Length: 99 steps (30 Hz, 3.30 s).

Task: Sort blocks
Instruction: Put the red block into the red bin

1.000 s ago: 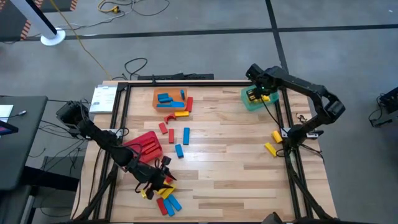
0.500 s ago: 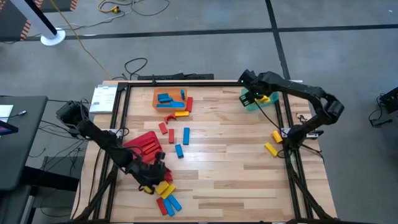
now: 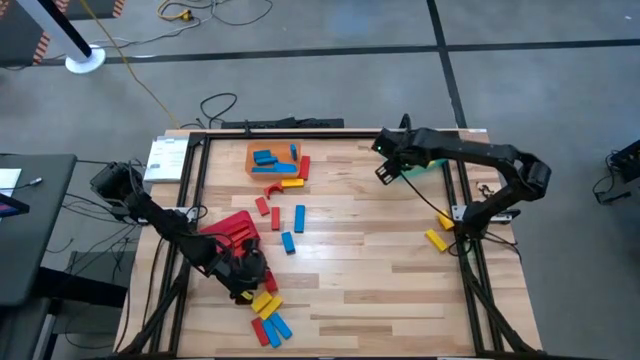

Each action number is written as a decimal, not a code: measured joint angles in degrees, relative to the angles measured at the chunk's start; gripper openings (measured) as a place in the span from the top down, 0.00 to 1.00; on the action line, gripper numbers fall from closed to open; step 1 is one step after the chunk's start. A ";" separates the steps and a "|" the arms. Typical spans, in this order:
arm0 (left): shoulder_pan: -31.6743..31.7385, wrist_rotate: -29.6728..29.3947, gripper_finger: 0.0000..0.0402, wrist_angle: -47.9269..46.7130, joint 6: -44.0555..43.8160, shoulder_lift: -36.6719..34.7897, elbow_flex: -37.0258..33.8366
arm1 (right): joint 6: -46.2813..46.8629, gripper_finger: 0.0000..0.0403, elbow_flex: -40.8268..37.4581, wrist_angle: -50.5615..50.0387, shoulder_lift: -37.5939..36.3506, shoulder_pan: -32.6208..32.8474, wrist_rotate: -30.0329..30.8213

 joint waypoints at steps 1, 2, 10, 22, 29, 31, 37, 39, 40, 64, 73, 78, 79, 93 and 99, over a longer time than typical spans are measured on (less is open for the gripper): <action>0.17 -0.05 0.62 -0.62 -0.83 0.00 0.00 | 0.34 0.42 0.00 -0.02 0.00 0.58 0.00; 0.35 -0.05 0.62 -1.08 -1.59 0.00 0.00 | 0.48 0.42 0.00 0.00 0.00 1.19 -0.02; 2.54 1.89 0.62 -1.01 -2.92 0.00 0.00 | 2.45 0.42 0.00 0.53 0.00 6.03 0.01; 5.69 7.67 0.62 -0.05 -2.47 4.30 -0.04 | 4.63 0.42 0.00 2.58 0.00 14.79 0.92; 6.30 8.01 0.66 2.27 0.12 7.52 0.89 | 6.13 0.42 -0.02 3.37 0.00 18.81 2.71; 6.38 8.04 0.71 1.82 1.61 7.56 1.57 | 6.54 0.42 -0.02 3.37 0.00 19.64 2.90; 6.63 8.00 0.94 1.28 8.07 7.57 4.46 | 7.91 0.42 -0.02 4.17 0.00 22.59 3.13; 6.94 8.04 0.94 -0.38 9.85 7.72 5.53 | 8.02 0.42 -0.02 4.93 0.00 23.77 3.13; 7.15 8.02 0.94 -1.28 10.55 7.72 6.34 | 8.03 0.42 -0.02 5.38 0.00 24.42 3.13; 9.51 -4.65 0.93 -28.59 23.93 7.45 31.11 | -0.38 0.42 -0.65 40.00 0.07 46.85 2.57; 7.98 -6.43 0.93 -36.42 23.48 7.45 37.11 | -3.07 0.42 -8.25 58.74 0.13 50.88 2.50; 6.57 -8.20 0.93 -36.49 25.07 7.45 39.22 | -3.32 0.42 -13.46 69.29 0.15 51.24 1.72; 6.32 -8.91 0.93 -36.42 25.59 7.45 39.56 | -3.72 0.42 -14.58 71.77 0.17 51.24 1.01; 4.18 -10.78 0.93 -52.60 17.53 1.96 40.33 | -4.98 0.42 -19.82 86.85 3.96 51.64 -1.09; 4.16 -10.83 0.93 -63.27 8.16 -2.00 39.71 | -5.14 0.42 -19.74 93.61 11.22 50.73 -5.22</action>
